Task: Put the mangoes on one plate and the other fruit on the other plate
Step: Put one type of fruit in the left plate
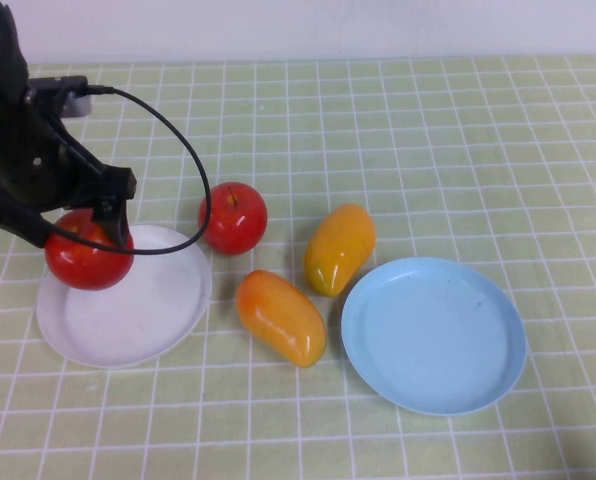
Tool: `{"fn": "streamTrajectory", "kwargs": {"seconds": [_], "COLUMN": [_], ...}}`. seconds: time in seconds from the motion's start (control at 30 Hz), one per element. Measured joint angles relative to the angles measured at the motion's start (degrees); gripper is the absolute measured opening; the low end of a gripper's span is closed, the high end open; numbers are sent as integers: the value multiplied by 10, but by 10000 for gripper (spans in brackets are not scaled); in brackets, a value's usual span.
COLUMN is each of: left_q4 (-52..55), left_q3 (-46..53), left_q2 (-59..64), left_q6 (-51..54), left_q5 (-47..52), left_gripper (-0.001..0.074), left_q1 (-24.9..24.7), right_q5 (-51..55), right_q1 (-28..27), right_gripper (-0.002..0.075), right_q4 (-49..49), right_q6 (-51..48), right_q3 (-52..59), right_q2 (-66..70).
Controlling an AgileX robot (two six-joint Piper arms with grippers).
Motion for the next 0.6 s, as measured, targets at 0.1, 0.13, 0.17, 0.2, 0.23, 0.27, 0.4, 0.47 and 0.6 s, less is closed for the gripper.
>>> {"fn": "streamTrajectory", "kwargs": {"seconds": [0.1, 0.13, 0.17, 0.2, 0.23, 0.27, 0.4, 0.47, 0.6], "left_q4": [-7, -7, -8, -10, -9, -8, -13, -24, -34], "left_q3": [0, 0, 0, 0, 0, 0, 0, -1, -1], "left_q2": [1, 3, 6, 8, 11, 12, 13, 13, 13], "left_q6": [1, 1, 1, 1, 1, 1, 1, 5, 49], "left_q5": [-1, -3, -5, -5, -5, -5, -2, 0, -11], "left_gripper": [649, 649, 650, 649, 649, 649, 652, 664, 666], "left_q1": [0, 0, 0, 0, 0, 0, 0, 0, 0], "right_q5": [0, 0, 0, 0, 0, 0, 0, 0, 0], "right_q1": [0, 0, 0, 0, 0, 0, 0, 0, 0], "right_gripper": [-16, -15, -16, -16, -15, -16, -16, -16, -16], "right_q4": [0, 0, 0, 0, 0, 0, 0, 0, 0], "right_q6": [0, 0, 0, 0, 0, 0, 0, 0, 0], "right_q3": [0, 0, 0, 0, 0, 0, 0, 0, 0], "right_q2": [0, 0, 0, 0, 0, 0, 0, 0, 0]}}
